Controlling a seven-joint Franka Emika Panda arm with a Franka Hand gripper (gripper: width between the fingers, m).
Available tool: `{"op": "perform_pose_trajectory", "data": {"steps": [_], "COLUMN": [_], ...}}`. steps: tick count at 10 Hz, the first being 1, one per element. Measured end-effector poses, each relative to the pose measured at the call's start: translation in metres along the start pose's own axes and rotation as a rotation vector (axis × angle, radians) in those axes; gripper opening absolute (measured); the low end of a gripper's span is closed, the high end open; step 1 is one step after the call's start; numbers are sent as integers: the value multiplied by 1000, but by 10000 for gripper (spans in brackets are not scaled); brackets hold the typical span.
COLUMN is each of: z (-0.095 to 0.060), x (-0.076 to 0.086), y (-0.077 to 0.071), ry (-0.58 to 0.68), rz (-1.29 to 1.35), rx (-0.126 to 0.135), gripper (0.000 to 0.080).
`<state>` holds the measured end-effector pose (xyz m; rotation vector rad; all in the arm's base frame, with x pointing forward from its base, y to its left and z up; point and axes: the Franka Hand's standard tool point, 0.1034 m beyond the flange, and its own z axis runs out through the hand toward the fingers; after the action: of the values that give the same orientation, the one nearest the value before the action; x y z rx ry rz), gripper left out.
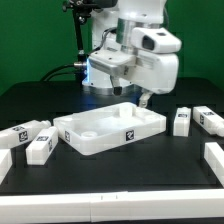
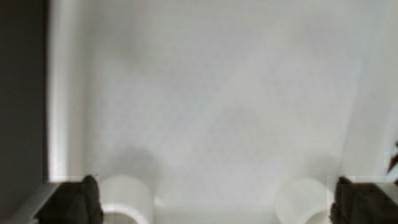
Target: Assemble desk
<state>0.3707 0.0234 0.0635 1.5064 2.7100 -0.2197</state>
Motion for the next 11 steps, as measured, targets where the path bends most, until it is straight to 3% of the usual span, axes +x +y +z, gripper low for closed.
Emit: {"op": "perform_pose_trajectory", "data": {"steps": [3,5,7,10,11], "z": [7,26,40,62,62], "x": [1,-9,-21,-28,-29], "y": [-5,-39,-62,-75,-74], "ry": [12,46,74,124,123], "rz": [38,33,50,43,45], "rx": [14,54,81,129,127], "gripper": [649,649,649,649,649]}}
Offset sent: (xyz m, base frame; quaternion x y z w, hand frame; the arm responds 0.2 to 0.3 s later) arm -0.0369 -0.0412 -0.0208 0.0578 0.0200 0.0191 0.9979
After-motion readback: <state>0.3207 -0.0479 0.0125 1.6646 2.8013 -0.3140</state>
